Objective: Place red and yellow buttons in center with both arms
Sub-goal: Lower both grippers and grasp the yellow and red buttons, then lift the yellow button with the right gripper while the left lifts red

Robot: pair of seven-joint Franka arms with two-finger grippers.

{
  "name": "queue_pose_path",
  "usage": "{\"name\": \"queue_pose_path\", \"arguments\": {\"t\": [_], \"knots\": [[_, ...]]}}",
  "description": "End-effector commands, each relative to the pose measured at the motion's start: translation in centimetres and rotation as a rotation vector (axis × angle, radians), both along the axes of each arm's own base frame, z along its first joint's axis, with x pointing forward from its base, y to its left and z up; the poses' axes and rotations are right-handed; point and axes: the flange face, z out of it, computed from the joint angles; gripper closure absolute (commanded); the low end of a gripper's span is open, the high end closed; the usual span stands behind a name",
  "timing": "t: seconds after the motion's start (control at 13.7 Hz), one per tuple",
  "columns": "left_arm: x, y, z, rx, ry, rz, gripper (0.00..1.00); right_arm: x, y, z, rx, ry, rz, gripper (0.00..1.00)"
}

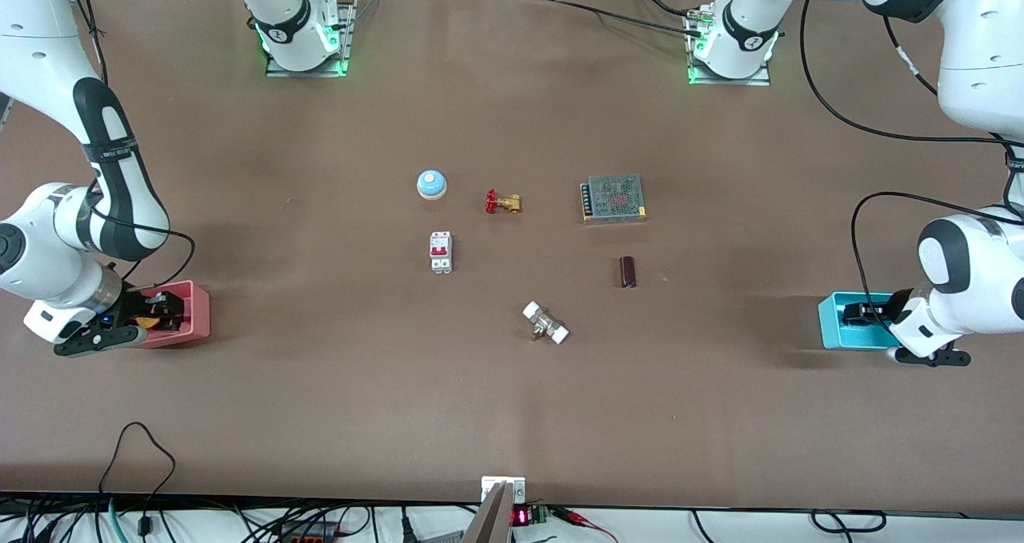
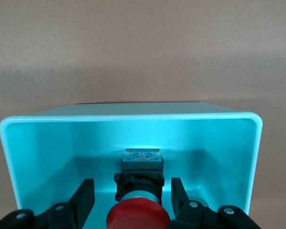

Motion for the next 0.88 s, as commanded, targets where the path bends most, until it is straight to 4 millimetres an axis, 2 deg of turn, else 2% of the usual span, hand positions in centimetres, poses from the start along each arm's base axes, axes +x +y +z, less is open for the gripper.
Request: {"name": "queue_pose_path", "arguments": {"t": [0.0,0.22,0.44,0.73,0.8], "knots": [[-0.2,-0.1,-0.1,-0.002,0.000,-0.021,0.35,0.0,-0.4,0.4,-0.003,-0.027,0.004,0.13],[-0.7,-0.2,-0.4,-0.008,0.012,-0.018,0.42,0.1,-0.5,0.4,-0.002,-0.035,0.001,0.14],[-0.8,-0.2,-0.5,-0.007,0.017,-0.017,0.53,-0.1,-0.6,0.2,0.000,-0.031,0.003,0.37],[-0.6,-0.2,0.2,0.000,0.008,-0.024,0.57,-0.2,-0.5,-0.2,0.001,-0.018,0.011,0.48],[-0.4,-0.2,0.9,0.007,-0.002,-0.027,0.57,-0.3,-0.5,-0.2,0.002,-0.017,0.011,0.53]]}}
